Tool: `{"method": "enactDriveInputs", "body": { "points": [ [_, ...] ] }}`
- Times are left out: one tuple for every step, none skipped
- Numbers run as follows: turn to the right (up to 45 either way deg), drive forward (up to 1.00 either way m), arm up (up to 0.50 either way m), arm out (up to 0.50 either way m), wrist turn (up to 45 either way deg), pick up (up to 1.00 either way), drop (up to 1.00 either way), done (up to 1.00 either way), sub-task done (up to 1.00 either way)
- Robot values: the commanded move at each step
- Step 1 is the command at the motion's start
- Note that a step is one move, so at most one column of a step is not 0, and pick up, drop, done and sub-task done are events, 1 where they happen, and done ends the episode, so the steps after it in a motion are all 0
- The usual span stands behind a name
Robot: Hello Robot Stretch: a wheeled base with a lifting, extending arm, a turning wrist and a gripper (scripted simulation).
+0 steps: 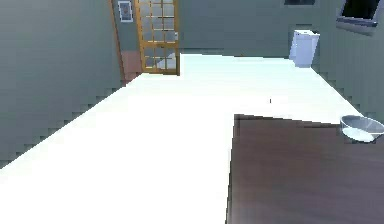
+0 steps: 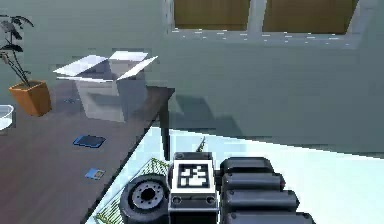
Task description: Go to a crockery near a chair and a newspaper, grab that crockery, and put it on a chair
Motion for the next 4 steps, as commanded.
{"method": "enactDriveInputs", "body": {
  "points": [
    [36.0,0.00,0.00,0.00,0.0,0.00,0.00,0.00,0.00],
    [-45.0,0.00,0.00,0.00,0.0,0.00,0.00,0.00,0.00],
    [-21.0,0.00,0.00,0.00,0.0,0.00,0.00,0.00,0.00],
    [0.0,0.00,0.00,0.48,0.0,0.00,0.00,0.00,0.00]
  ]
}}
